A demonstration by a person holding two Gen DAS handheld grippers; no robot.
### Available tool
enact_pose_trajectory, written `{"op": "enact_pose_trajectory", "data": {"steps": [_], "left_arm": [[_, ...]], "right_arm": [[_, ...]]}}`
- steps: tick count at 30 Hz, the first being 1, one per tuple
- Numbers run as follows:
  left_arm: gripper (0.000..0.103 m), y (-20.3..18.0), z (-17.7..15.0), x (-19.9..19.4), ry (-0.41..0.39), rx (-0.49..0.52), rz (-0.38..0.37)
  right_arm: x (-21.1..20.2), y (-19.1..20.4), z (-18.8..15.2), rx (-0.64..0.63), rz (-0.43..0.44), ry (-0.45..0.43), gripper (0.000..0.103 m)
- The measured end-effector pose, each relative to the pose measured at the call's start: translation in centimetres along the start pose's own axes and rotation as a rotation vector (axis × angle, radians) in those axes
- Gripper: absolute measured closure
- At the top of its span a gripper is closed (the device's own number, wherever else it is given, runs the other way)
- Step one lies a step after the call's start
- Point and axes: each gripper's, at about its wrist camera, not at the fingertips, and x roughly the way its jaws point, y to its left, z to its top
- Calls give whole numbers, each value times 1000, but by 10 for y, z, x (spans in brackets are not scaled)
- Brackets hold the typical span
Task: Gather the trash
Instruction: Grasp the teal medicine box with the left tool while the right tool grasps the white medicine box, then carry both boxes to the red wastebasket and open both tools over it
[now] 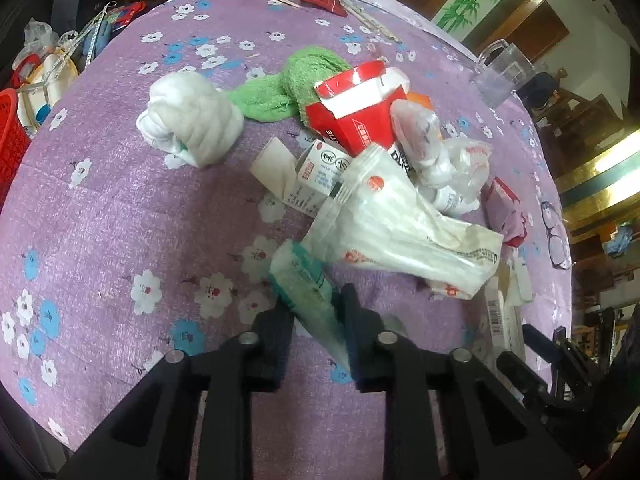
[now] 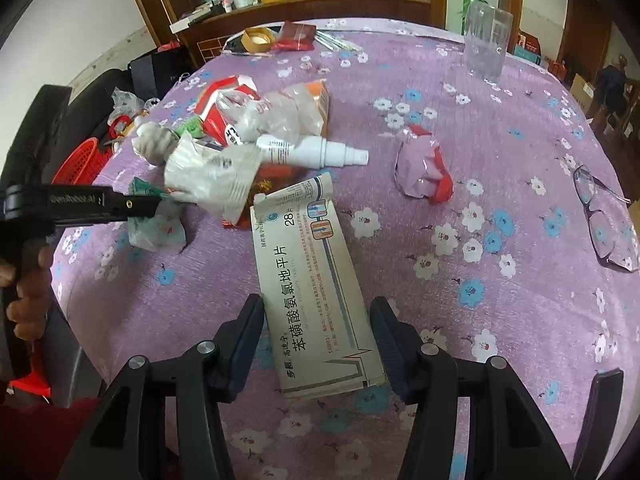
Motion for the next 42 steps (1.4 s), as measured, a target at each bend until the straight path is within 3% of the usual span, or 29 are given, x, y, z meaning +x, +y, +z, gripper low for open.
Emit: {"op": "enact_pose_trajectory", "data": {"steps": [9, 17, 24, 34, 42], "left_arm": [[88, -7, -22, -36, -122, 71, -24], [88, -3, -34, -76, -242, 113, 16], [88, 19, -43, -114, -332, 118, 77], [88, 96, -36, -161, -416, -4, 118], [88, 189, -12, -198, -477, -108, 154]], "right_arm": [[-15, 13, -1, -31, 6, -46, 44], [-28, 29, 7, -64, 25, -79, 44], [-35, 59, 22, -92, 95, -66, 44], [-26, 131, 55, -171, 200, -10, 44], [-6, 215, 105, -212, 308, 12, 43]]}}
